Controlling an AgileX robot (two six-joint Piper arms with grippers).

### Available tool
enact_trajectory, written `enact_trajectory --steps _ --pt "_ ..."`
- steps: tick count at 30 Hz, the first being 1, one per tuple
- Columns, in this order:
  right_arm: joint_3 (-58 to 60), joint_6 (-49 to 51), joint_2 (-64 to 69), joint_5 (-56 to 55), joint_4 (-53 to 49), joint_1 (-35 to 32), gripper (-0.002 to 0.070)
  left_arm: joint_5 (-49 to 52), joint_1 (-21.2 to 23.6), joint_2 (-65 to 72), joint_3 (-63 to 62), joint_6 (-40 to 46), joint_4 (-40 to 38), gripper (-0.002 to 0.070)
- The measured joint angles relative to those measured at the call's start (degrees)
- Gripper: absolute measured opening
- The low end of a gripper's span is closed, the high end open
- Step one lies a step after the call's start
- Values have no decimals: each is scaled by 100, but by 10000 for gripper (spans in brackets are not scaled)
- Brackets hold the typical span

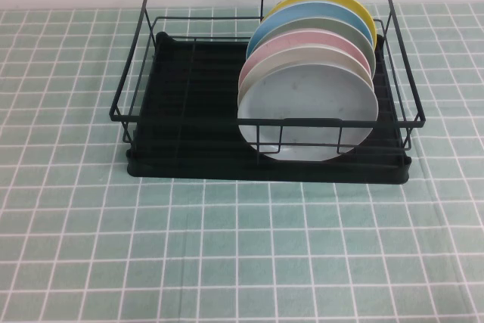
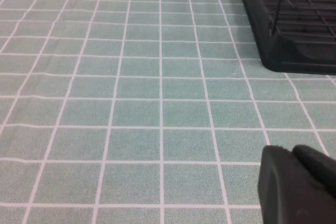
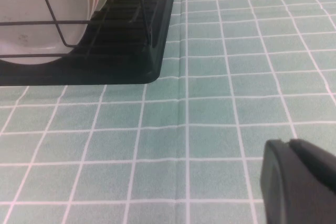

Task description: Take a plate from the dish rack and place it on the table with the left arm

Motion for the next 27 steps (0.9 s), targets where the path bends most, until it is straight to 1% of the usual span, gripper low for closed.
enact_trajectory --steps 27 --pt "0 0 0 0 0 0 -18 -90 0 0 0 0 80 -4"
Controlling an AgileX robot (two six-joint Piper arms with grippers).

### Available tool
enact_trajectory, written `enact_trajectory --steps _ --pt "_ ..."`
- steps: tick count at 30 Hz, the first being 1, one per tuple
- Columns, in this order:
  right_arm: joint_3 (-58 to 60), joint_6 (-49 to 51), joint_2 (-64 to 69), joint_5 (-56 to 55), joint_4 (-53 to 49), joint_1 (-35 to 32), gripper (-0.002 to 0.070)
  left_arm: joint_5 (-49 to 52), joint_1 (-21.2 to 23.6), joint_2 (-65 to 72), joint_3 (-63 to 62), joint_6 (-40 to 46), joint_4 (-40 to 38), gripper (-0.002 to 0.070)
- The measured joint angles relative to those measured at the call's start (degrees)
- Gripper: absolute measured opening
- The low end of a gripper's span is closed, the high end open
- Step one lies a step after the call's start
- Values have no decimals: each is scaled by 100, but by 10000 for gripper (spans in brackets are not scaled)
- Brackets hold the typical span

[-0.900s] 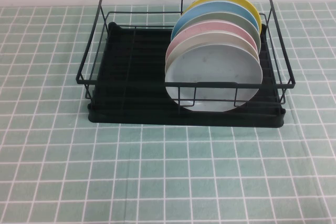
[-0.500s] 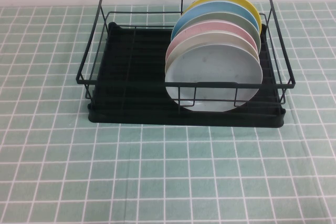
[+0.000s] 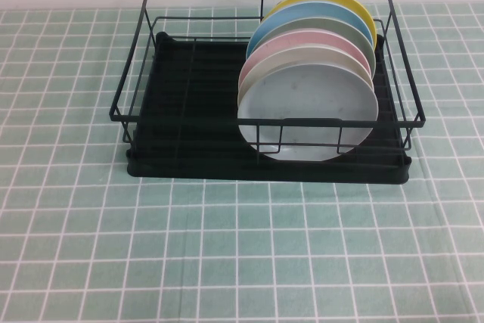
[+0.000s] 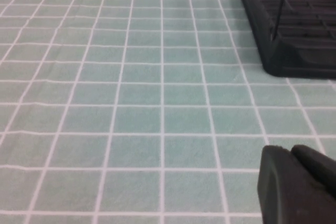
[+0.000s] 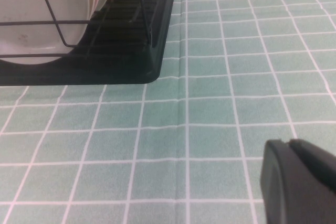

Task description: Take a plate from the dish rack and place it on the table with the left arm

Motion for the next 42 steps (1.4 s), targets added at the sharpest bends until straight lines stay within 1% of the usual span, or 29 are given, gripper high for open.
enact_trajectory --steps 3,4,10,12,15,21,23,25,27,30,32,34,37,42 --pt "0 0 0 0 0 0 -18 -216 0 0 0 -108 -355 -5" --pt "0 0 0 0 0 0 -18 -333 0 0 0 -214 -579 -4" --pt "0 0 0 0 0 0 -18 -1122 0 0 0 -1460 -2632 -4" --pt "0 0 0 0 0 0 -18 -1363 0 0 0 -1643 -3034 -4" --pt "0 0 0 0 0 0 -18 -1610 0 0 0 -1680 -3260 -5" --pt "0 0 0 0 0 0 -18 -1912 0 0 0 -1718 -3383 -4" --pt "0 0 0 0 0 0 -18 -1604 0 0 -65 -1711 -3337 -4" --pt "0 0 0 0 0 0 -18 -877 0 80 -368 -1536 -3174 -4" --pt "0 0 0 0 0 0 -18 -189 0 375 -948 -1140 -3034 -4" --pt "0 0 0 0 0 0 -18 903 0 1108 -1974 -182 -2935 -4" --pt "0 0 0 0 0 0 -18 1695 0 1731 -2735 683 -2935 -4" --pt "0 0 0 0 0 0 -18 2404 0 2379 -3357 1542 -3107 -4" --pt "0 0 0 0 0 0 -18 3110 0 3288 -4167 2905 -3675 -5" --pt "0 0 0 0 0 0 -18 3755 0 4793 -5010 5157 -5068 -4"
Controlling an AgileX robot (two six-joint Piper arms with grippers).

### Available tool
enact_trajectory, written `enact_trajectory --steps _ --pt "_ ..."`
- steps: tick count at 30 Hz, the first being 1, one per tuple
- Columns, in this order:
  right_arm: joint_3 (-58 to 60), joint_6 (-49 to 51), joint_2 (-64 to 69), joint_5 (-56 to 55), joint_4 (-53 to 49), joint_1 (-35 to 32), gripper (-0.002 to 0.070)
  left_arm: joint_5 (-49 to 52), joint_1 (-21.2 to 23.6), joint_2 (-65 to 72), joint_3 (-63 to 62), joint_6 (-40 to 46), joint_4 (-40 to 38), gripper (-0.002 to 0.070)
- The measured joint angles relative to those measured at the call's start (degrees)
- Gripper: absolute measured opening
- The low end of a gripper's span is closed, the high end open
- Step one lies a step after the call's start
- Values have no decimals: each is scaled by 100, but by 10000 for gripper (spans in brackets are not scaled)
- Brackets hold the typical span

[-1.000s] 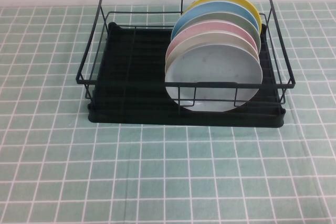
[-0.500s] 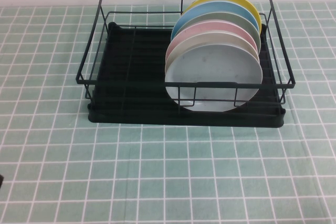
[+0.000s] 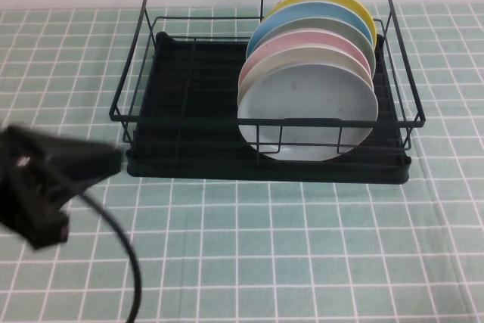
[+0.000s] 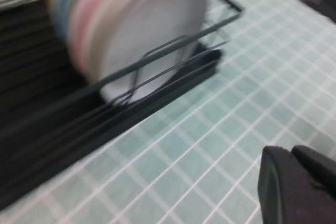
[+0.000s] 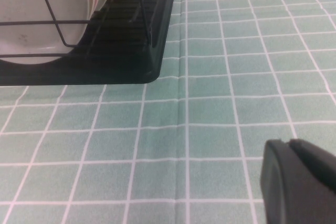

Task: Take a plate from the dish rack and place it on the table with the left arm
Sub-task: Grasp the plate from the shelf

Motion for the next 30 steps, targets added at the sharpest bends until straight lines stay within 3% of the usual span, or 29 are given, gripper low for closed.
enact_trajectory --steps 4,13,16,22,30 --pt "0 0 0 0 0 0 -18 539 -38 1238 -741 1355 -712 -4" --pt "0 0 0 0 0 0 -18 -73 -905 2911 -2195 1931 -236 16" --pt "0 0 0 0 0 0 -18 -454 -1284 3359 -2484 2129 -81 100" --pt "0 0 0 0 0 0 -18 -1431 -1925 4142 -2789 2747 -297 370" --pt "0 0 0 0 0 0 -18 -2420 -2296 4789 -2804 3216 -957 427"
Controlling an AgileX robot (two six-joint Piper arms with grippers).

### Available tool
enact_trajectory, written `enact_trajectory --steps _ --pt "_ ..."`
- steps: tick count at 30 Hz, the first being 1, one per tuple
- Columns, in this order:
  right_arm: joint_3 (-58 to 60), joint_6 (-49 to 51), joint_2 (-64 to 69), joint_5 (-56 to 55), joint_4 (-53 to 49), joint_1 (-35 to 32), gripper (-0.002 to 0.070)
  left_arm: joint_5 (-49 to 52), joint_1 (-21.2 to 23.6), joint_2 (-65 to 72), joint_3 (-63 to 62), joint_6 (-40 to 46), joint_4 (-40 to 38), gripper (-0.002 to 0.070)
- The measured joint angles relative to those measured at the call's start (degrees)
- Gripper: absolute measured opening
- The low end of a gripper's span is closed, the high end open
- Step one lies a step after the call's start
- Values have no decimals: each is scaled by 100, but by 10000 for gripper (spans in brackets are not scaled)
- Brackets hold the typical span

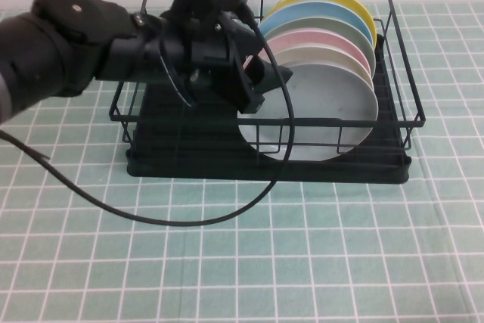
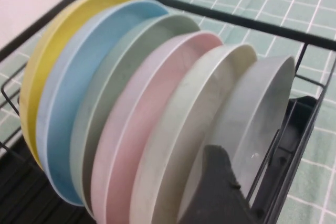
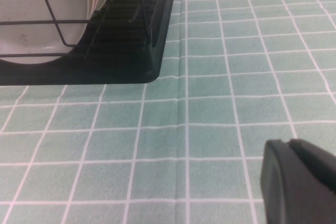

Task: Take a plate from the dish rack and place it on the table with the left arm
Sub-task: Grasp the plate from the shelf

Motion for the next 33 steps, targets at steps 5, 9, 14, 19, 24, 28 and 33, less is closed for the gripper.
enact_trajectory --steps 5,9,14,19,24,28,33 --pt "0 0 0 0 0 0 -18 -188 -12 245 -4 138 -130 428" --pt "0 0 0 0 0 0 -18 -244 -12 414 -4 412 -259 428" --pt "0 0 0 0 0 0 -18 -279 -15 580 -28 810 -603 429" --pt "0 0 0 0 0 0 -18 -303 -24 797 -209 1097 -1070 428" --pt "0 0 0 0 0 0 -18 -242 -36 1016 -306 1192 -1236 410" --pt "0 0 0 0 0 0 -18 -242 -36 1157 -306 1315 -1255 395" --pt "0 0 0 0 0 0 -18 -365 -36 1250 -306 1384 -1286 267"
